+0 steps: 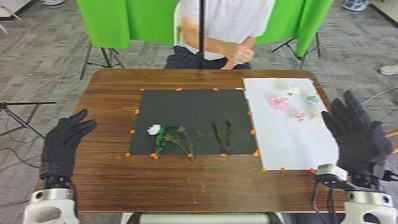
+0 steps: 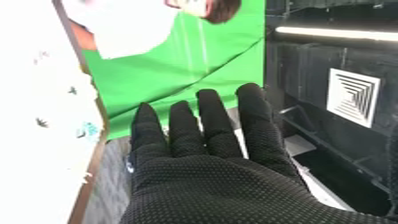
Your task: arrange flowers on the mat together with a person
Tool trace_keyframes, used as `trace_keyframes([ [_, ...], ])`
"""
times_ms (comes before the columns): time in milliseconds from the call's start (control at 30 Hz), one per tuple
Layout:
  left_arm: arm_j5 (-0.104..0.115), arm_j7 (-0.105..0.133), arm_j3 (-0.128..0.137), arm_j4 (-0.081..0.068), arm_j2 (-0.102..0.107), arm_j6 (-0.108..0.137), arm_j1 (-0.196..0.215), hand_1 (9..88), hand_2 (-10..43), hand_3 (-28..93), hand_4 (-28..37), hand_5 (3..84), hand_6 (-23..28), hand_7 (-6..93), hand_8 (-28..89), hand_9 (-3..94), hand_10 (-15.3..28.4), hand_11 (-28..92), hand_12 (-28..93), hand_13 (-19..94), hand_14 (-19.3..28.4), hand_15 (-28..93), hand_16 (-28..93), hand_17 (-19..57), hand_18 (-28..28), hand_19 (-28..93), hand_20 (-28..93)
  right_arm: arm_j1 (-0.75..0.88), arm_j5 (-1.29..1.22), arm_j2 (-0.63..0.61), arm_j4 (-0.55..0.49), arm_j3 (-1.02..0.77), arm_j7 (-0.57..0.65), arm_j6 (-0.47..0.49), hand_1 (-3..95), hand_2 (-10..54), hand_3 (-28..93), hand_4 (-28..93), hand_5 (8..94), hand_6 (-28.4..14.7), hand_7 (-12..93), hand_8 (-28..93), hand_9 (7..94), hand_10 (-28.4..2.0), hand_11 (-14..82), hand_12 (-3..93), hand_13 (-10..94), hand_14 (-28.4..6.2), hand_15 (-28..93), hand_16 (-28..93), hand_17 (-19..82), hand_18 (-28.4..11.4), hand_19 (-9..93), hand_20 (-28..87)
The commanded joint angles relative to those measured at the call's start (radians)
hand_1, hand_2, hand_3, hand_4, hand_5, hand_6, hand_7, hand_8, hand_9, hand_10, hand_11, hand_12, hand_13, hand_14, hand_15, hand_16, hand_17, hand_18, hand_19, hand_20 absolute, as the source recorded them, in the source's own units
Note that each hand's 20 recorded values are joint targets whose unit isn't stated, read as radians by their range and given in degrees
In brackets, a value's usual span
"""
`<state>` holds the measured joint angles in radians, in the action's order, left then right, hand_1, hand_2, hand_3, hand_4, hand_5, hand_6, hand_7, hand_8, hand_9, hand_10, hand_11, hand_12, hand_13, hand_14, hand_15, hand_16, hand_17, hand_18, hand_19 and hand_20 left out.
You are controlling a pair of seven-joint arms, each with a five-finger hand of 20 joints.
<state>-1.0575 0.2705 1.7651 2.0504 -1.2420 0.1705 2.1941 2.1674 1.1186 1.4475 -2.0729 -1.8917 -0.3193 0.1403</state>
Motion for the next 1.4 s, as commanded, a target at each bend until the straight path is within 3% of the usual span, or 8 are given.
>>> trace_keyframes([
  [33, -0.007, -0.008, -0.013, -0.006, -0.005, -0.013, -0.001, 18.2, 10.5, 64, -28.3, 47.6, 3.4, 11.4, -6, 49.1, 15.8, 20, 13, 38, 18.2, 20, 0, 7.9, 11.8, 13, 16, -0.028, 0.009, -0.022, 0.047, 0.022, 0.006, 0.045, 1.4, -2.1, 74, -22, 29.7, -0.6, 6, -8, 30.0, -12.7, 1.2, 6.8, 20, -8.9, 2, 5, 11, -10.4, 0, 18],
  [100, -0.007, -0.006, -0.017, -0.008, -0.005, -0.012, -0.005, 18.2, 10.5, 64, -28.3, 47.6, 3.4, 11.5, -6, 49.1, 15.8, 20, 13, 38, 18.2, 20, 0, 7.9, 11.8, 13, 16, -0.106, 0.021, -0.078, 0.079, 0.12, 0.028, -0.03, 1.5, -2.0, 74, -22, 29.8, -0.6, 6, -8, 30.3, -12.8, 1.3, 6.9, 20, -9.0, 2, 5, 11, -10.4, 0, 19],
  [667, -0.012, -0.002, -0.028, -0.019, -0.004, -0.02, -0.024, 18.1, 10.3, 64, -28.3, 47.5, 3.6, 11.2, -6, 49.0, 15.7, 20, 13, 38, 18.1, 20, 0, 7.7, 11.9, 13, 16, -0.164, 0.028, -0.081, 0.086, 0.153, -0.018, -0.026, 1.9, -2.6, 74, -22, 30.9, -0.9, 7, -8, 31.1, -13.1, 1.6, 7.5, 20, -9.2, 4, 4, 12, -10.3, 0, 19],
  [1400, -0.011, 0.006, -0.023, -0.011, -0.013, -0.012, -0.009, 18.0, 10.1, 64, -28.3, 47.5, 3.6, 11.2, -6, 49.1, 15.8, 20, 13, 38, 18.2, 20, 0, 7.7, 11.9, 13, 16, -0.146, 0.021, -0.082, 0.078, 0.15, -0.037, -0.046, 2.7, -4.6, 75, -22, 32.6, -1.3, 7, -8, 32.4, -13.6, 2.0, 8.4, 21, -8.8, 5, 2, 13, -10.1, 0, 20],
])
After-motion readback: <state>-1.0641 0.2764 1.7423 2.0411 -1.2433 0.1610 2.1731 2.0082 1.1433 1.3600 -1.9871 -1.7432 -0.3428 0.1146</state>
